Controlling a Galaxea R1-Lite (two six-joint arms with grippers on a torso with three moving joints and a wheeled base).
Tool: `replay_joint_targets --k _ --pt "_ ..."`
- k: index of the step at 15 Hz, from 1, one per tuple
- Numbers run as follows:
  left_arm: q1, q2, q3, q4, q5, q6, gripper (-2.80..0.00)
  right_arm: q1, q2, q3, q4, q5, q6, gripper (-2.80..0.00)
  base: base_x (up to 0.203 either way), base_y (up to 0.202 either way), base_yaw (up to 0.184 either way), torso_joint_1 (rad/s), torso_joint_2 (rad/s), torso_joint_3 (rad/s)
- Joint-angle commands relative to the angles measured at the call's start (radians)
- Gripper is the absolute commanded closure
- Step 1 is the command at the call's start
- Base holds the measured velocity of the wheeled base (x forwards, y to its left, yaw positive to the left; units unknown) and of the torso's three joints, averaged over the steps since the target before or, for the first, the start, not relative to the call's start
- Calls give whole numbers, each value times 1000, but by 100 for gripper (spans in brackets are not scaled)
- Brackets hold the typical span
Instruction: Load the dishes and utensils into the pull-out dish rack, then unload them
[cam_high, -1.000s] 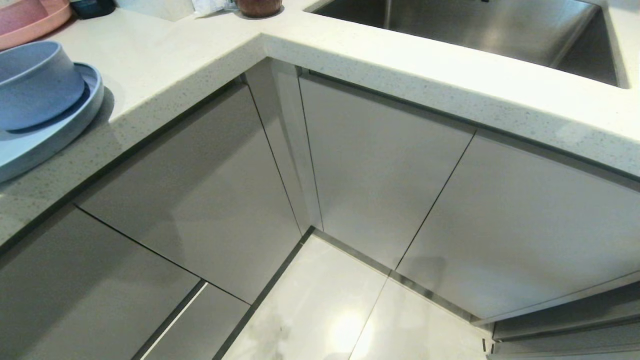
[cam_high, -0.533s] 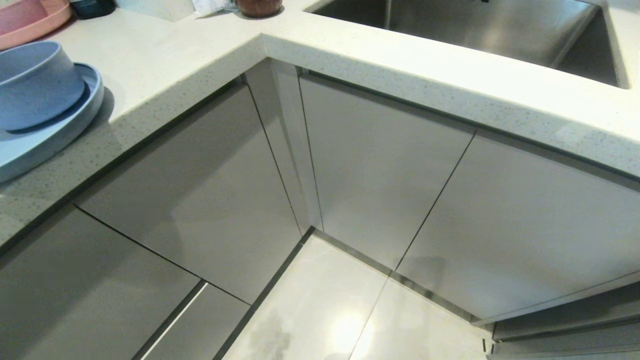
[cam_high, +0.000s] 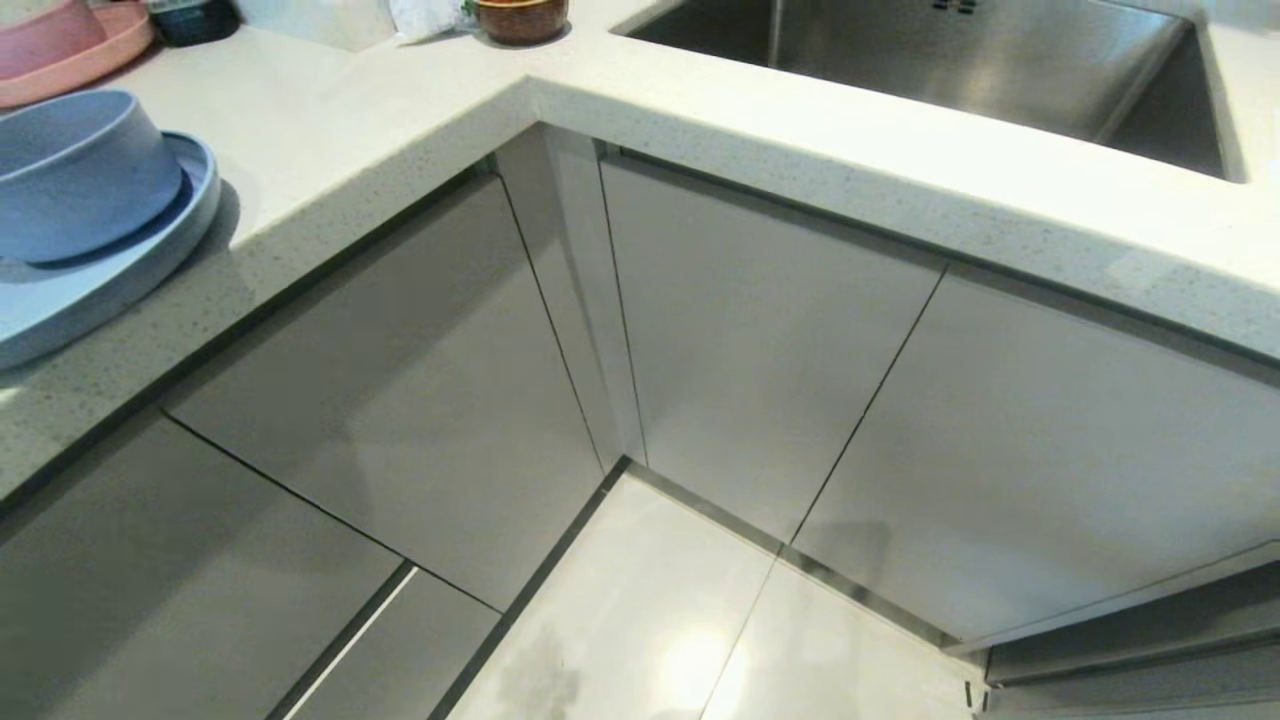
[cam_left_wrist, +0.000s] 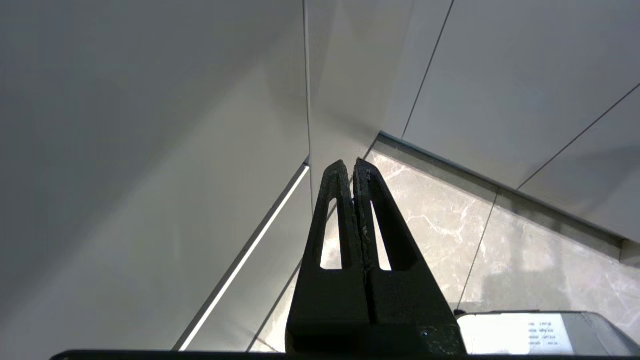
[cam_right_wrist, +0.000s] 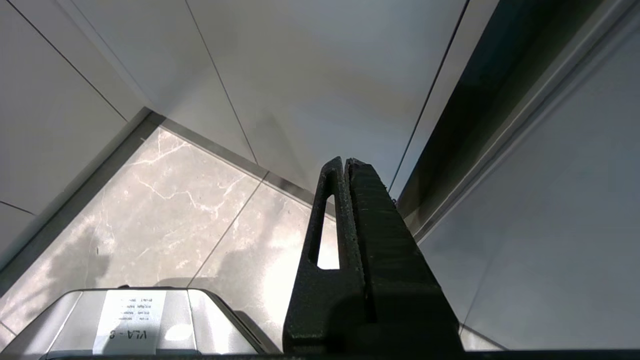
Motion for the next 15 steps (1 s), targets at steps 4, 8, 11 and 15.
replay_joint_targets --k 4,8,11,15 --pt "0 1 26 -3 -1 -31 0 0 -3 2 0 0 0 0 0 0 0 2 3 179" --pt "0 2 26 -3 5 -41 0 0 -2 2 0 0 0 0 0 0 0 3 2 202" --pt "0 1 26 -2 19 -52 0 0 -2 2 0 0 1 0 0 0 0 3 0 205" --pt "0 1 26 -3 14 -51 0 0 -3 2 0 0 1 0 0 0 0 2 -1 199"
